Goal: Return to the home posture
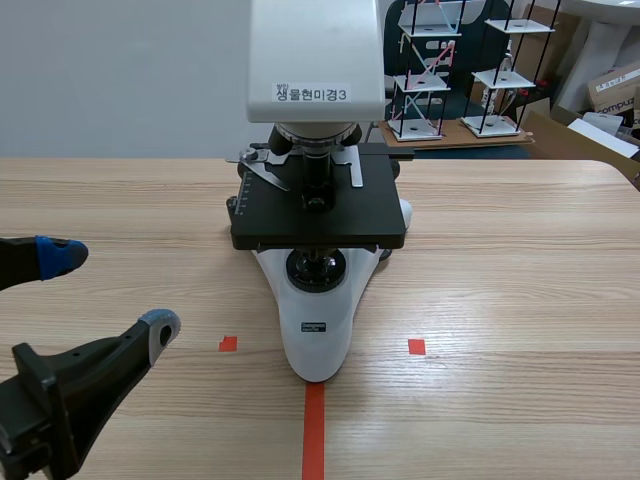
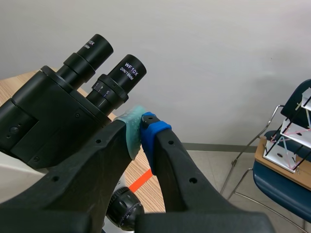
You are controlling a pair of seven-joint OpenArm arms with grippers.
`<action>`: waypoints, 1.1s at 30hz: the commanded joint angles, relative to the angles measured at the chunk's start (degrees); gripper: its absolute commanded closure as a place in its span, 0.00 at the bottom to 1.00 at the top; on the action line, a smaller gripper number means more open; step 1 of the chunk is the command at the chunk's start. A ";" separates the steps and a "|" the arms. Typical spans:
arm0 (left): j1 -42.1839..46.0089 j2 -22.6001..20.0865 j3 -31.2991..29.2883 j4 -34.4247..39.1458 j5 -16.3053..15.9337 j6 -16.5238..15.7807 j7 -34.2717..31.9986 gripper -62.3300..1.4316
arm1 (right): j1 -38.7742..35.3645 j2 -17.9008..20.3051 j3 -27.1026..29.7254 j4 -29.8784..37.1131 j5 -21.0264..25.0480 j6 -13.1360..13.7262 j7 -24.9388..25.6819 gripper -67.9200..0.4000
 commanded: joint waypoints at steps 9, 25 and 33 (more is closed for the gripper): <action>-0.17 0.00 0.11 0.57 -0.57 0.33 -0.94 0.00 | 1.18 0.90 0.90 0.87 0.46 -0.22 0.66 0.99; -0.17 0.00 0.11 0.57 -0.57 0.33 -0.94 0.00 | 1.14 0.92 0.90 0.87 0.44 -0.22 0.85 0.99; -0.17 0.00 0.11 0.57 -0.57 0.33 -0.94 0.00 | -3.37 3.67 1.14 1.86 0.02 -0.20 4.61 0.99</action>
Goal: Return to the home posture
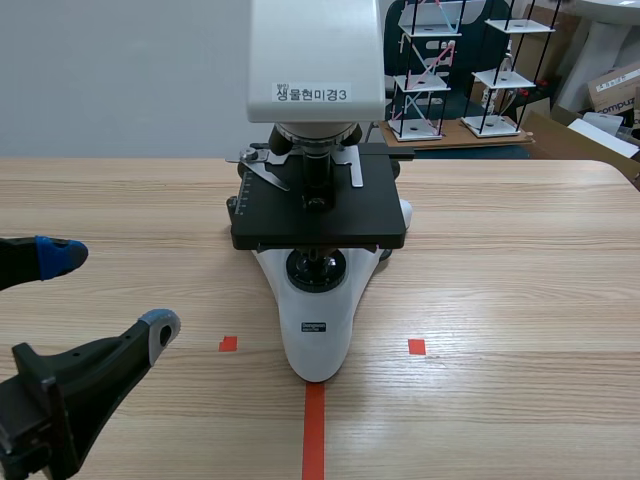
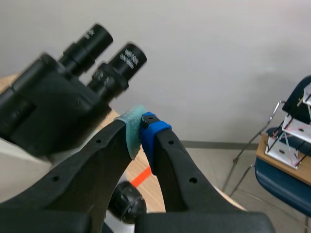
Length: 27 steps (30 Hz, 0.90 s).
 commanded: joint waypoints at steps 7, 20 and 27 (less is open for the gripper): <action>-0.17 0.00 0.11 0.57 -0.57 0.33 -0.94 0.00 | -12.79 11.37 5.86 7.91 0.24 -0.17 13.18 0.59; -0.17 0.00 0.11 0.57 -0.57 0.33 -0.96 0.00 | -52.17 5.27 28.50 15.04 -13.38 5.33 20.94 0.23; -0.17 0.00 0.11 0.57 -0.57 0.33 -0.96 0.00 | -67.30 -3.58 38.36 16.15 -26.01 15.93 30.93 0.18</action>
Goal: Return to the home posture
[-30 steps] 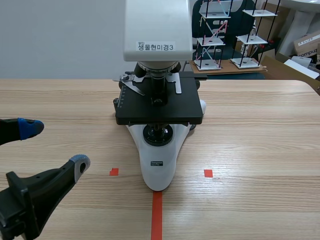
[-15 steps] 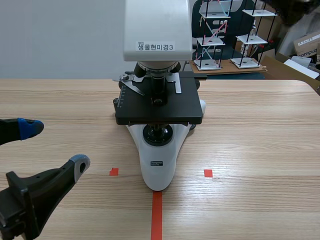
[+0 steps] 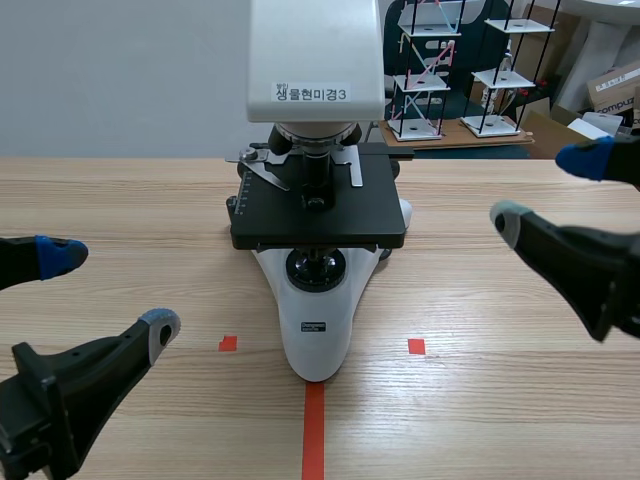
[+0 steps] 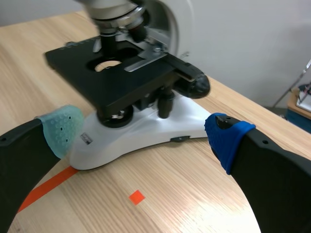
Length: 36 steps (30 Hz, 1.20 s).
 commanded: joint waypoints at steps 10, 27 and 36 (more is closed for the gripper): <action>-0.17 0.00 0.11 0.57 -0.59 0.33 -0.98 0.00 | -10.73 -11.45 10.60 0.98 -15.10 8.22 17.49 0.14; -0.17 0.00 0.11 0.57 -0.59 0.33 -0.98 0.00 | -10.99 -19.52 10.60 0.98 -22.56 8.33 18.43 0.15; -0.17 0.00 0.11 0.57 -0.59 0.33 -0.96 0.00 | -10.97 -20.17 10.51 0.98 -22.62 8.31 18.84 0.15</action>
